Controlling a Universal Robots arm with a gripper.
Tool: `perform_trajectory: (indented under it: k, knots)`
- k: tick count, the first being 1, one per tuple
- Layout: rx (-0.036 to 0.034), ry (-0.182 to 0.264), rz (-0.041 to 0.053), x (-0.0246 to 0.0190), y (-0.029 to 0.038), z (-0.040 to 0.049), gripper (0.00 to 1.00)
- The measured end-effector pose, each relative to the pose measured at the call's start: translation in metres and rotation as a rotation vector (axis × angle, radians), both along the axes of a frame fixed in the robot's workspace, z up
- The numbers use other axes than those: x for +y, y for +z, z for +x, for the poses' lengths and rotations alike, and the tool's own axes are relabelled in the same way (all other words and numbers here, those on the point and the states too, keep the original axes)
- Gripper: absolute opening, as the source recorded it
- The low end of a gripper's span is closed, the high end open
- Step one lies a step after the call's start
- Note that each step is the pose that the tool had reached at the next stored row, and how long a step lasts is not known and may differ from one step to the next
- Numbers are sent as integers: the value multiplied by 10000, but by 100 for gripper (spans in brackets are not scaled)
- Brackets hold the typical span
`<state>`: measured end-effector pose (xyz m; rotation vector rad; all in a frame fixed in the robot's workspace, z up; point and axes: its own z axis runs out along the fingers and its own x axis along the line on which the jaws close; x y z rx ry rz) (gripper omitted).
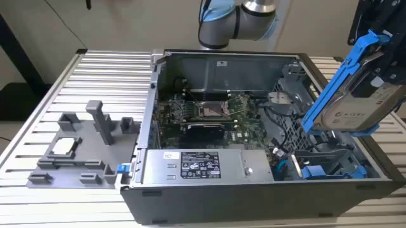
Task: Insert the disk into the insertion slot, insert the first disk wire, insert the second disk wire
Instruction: 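Insert the disk into the insertion slot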
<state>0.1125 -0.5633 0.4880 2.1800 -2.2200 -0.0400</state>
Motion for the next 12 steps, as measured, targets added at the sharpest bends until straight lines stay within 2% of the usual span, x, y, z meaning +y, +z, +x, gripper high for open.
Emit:
perform_trajectory:
  k: [12]
  knots:
    - [0, 0, 3, 2, -5, 0, 33]
